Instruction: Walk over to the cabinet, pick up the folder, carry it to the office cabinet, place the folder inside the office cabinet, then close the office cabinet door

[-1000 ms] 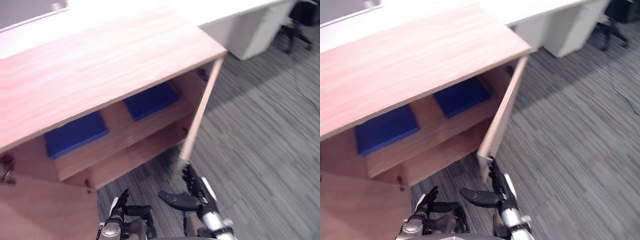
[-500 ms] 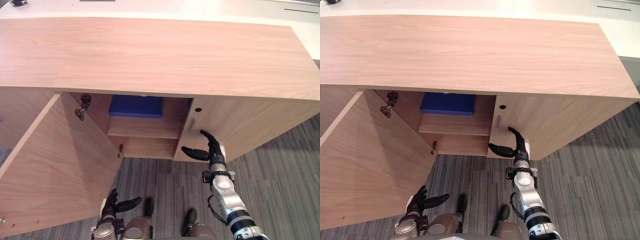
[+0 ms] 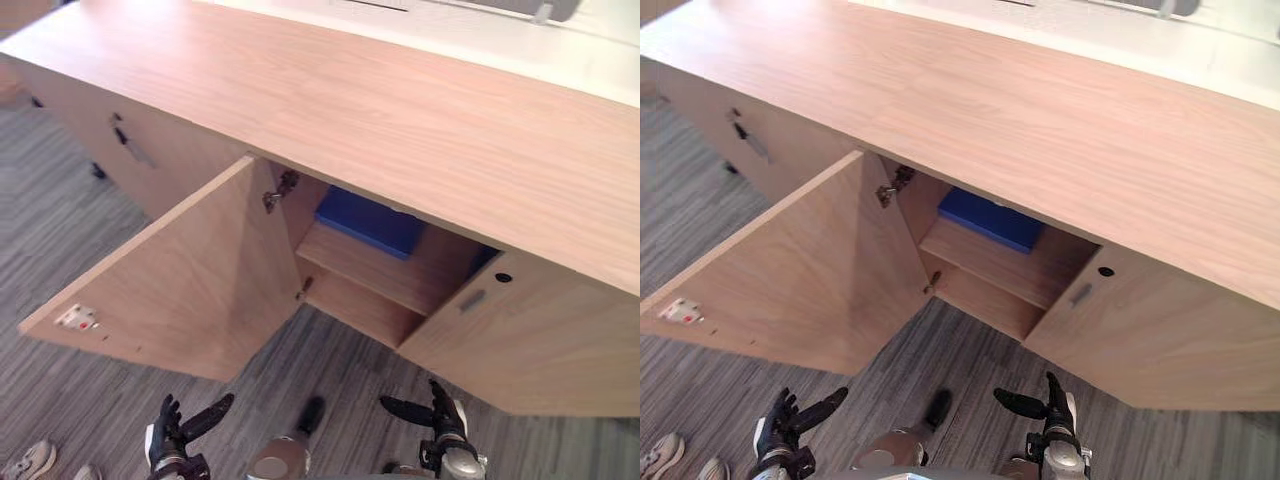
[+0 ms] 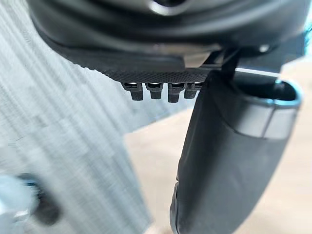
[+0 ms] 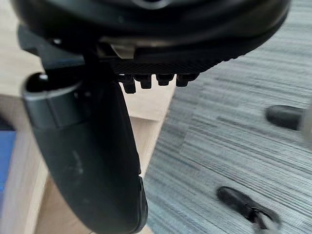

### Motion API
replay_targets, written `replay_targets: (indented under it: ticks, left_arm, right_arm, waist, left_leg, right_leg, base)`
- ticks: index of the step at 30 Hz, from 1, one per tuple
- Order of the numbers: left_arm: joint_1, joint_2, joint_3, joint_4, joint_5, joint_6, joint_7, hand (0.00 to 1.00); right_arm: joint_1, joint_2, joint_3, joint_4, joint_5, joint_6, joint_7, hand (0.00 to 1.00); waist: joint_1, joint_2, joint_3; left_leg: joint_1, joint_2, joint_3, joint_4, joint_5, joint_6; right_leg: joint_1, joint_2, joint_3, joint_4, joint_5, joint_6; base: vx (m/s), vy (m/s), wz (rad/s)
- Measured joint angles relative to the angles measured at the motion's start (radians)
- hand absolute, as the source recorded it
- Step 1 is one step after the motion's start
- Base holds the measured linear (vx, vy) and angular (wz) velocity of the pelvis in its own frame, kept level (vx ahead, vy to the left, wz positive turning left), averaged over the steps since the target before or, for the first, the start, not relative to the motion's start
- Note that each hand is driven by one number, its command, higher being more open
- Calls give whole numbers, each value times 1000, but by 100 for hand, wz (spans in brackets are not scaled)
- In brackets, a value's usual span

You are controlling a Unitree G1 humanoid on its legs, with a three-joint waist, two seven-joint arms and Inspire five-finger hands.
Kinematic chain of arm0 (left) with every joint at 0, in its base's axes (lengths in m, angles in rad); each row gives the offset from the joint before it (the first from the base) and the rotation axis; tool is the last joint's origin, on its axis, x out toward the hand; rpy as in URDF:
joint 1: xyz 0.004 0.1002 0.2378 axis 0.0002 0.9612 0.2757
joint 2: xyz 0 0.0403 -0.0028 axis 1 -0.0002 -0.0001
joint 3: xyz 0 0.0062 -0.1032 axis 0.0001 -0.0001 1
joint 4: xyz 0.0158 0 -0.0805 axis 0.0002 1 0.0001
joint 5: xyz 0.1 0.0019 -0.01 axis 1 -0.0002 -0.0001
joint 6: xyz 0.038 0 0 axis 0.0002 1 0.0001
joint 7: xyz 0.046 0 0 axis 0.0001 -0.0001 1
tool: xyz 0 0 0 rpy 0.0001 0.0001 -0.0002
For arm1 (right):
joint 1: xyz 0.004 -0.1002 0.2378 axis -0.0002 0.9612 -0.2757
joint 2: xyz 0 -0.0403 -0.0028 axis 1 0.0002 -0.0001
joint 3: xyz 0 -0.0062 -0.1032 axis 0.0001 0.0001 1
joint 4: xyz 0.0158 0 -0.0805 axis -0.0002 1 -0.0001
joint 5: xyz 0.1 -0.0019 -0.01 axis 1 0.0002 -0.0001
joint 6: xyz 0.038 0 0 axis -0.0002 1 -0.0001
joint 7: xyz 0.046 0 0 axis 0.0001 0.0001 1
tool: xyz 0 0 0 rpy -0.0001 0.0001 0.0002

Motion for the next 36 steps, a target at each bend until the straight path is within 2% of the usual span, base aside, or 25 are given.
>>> replay_targets:
  ticks: [1,2,4,6,7,8,10,13,16,20,23,26,29,31,36]
  left_arm:
    - [4,2,17,-51,-17,0,0,100]
    - [1,2,27,-78,-19,0,0,100]
    - [0,31,52,-200,-40,-1,1,100]
    - [-4,79,56,-277,-50,-4,4,100]
    - [-2,116,64,-331,-53,-8,9,100]
    - [-4,161,75,-369,-54,-14,12,100]
    - [-13,218,89,-408,-54,-29,13,100]
    - [-72,283,85,-417,-53,-52,12,100]
    - [-122,306,51,-417,-55,-61,17,100]
    - [-107,290,40,-404,-54,-61,43,100]
    - [-63,221,36,-411,-54,-62,51,100]
    - [55,124,-7,-485,-54,-63,53,100]
    - [175,74,-100,-516,-51,-63,51,100]
    - [238,33,-201,-516,-33,-64,41,100]
    - [286,21,-381,-490,44,-48,-27,100]
  right_arm:
    - [0,0,-7,-28,0,-2,-4,100]
    - [0,-1,-9,-41,0,-2,-5,100]
    - [7,-2,-5,-76,0,-3,-6,100]
    - [18,-2,2,-78,0,-4,-6,100]
    - [30,-5,7,-83,0,-4,-5,100]
    - [47,-2,16,-87,0,-3,-3,100]
    - [61,-2,27,-90,0,-3,-1,100]
    - [67,-3,30,-89,0,-4,8,100]
    - [69,-3,31,-88,1,-4,26,100]
    - [76,-4,30,-66,1,-6,35,100]
    - [84,0,26,-42,1,-6,37,100]
    - [89,2,11,-1,1,-3,37,100]
    - [92,4,8,13,1,-1,35,100]
    - [104,12,9,14,1,-1,34,100]
    - [90,21,17,13,0,-1,34,100]
  waist:
    - [5,-3,0]
    - [4,-3,1]
    - [-2,-4,-1]
    - [-4,-19,-7]
    - [-1,-16,-10]
    - [1,-23,-18]
    - [-1,-31,-22]
    - [-6,-31,-23]
    - [-12,-32,-24]
    - [-11,-33,-25]
    - [-10,-33,-25]
    - [-9,-33,-25]
    - [-9,-32,-25]
    - [-9,-32,-25]
    - [-13,-23,-27]
  left_leg:
    - [-3,0,-10,-4,-5,-12]
    - [-7,-2,-10,-4,-7,-8]
    - [-20,4,7,-5,-14,-14]
    - [-35,4,23,4,-9,-21]
    - [-52,5,37,26,0,-23]
    - [-49,1,33,13,0,-23]
    - [-45,-3,31,2,18,-26]
    - [-41,-11,31,2,28,-16]
    - [-21,-8,38,1,27,-17]
    - [-14,19,62,0,23,-21]
    - [-12,42,88,-5,20,-25]
    - [-12,59,116,-5,14,-34]
    - [-13,69,145,-5,12,-32]
    - [-15,71,154,-5,11,-30]
    - [-31,85,200,-5,11,-30]
  right_leg:
    - [8,-1,-16,-4,-17,11]
    - [9,-1,-25,-4,-21,17]
    - [16,7,-66,-5,-39,8]
    - [18,-2,-86,-13,-46,10]
    - [20,5,-93,-11,-51,18]
    - [21,7,-94,-9,-53,17]
    - [22,0,-89,-7,-50,15]
    - [27,-4,-65,-9,-45,22]
    - [47,0,-39,-21,-43,23]
    - [45,19,-8,-39,-32,12]
    - [32,35,26,-41,-27,3]
    - [19,47,63,-47,-17,-7]
    - [1,51,97,-46,-13,2]
    - [-11,51,114,-34,-14,4]
    - [-61,56,161,-5,-14,5]
  base:
    - [-139,-76,32]
    - [-143,-59,39]
    - [-150,-44,59]
    - [-73,-24,47]
    - [-1,-22,27]
    - [15,-34,23]
    - [57,-33,13]
    - [49,-18,4]
    - [-7,-26,-7]
    - [-69,-44,-20]
    - [-107,-20,-32]
    - [-89,3,-28]
    - [-77,26,-32]
    - [-66,27,-13]
    - [-63,24,-22]
